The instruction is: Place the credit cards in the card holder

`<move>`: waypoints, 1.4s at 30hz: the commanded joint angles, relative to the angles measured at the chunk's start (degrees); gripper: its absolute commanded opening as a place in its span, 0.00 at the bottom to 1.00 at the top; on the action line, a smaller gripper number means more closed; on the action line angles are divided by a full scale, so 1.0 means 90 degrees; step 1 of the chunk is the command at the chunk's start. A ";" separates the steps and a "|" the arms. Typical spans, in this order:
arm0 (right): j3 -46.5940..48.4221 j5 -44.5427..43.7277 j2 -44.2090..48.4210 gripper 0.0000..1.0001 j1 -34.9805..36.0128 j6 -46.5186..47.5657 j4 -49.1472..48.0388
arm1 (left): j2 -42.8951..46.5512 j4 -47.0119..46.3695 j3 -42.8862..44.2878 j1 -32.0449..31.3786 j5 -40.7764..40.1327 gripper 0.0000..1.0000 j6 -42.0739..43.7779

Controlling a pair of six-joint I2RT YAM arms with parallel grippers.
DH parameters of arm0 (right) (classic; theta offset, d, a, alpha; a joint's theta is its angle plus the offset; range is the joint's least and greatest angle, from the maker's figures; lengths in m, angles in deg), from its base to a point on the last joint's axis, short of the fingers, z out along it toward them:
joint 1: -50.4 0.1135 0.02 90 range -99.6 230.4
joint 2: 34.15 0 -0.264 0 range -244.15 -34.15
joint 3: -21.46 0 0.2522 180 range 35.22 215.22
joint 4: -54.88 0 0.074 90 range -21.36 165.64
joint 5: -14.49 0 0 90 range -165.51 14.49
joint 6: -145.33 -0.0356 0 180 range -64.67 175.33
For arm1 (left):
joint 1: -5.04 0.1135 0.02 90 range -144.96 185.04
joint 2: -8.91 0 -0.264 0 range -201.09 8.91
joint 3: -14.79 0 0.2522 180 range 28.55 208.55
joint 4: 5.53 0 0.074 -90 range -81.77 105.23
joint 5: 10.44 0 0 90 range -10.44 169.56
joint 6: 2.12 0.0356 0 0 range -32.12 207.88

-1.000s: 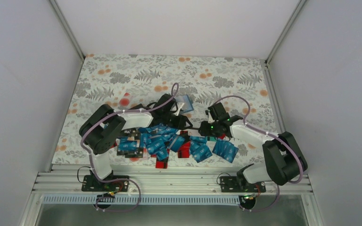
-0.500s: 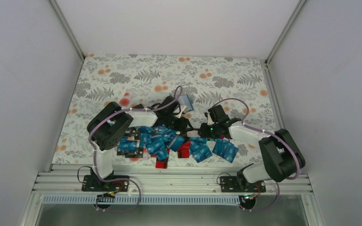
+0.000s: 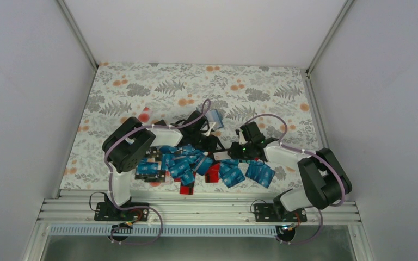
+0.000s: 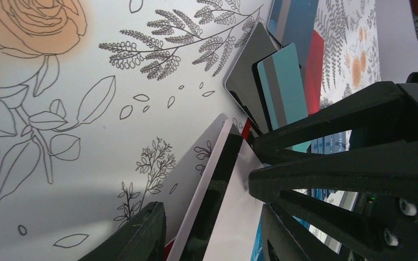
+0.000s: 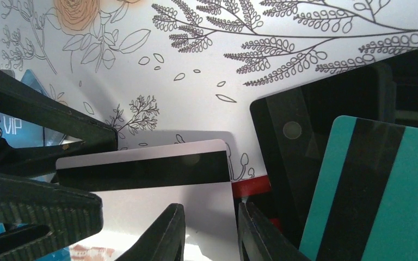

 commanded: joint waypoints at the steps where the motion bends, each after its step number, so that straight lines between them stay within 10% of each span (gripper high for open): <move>1: -0.0246 -0.0059 -0.0177 0.27 -0.0029 -0.0093 0.0059 | -0.0044 -0.0178 -0.0011 -0.0053 0.0246 0.43 -0.0142; 42: -0.0853 -0.0299 0.0369 0.26 -0.0029 -0.0684 -0.0545 | -0.0428 -0.0126 0.0392 -0.0054 0.1039 0.03 -0.0490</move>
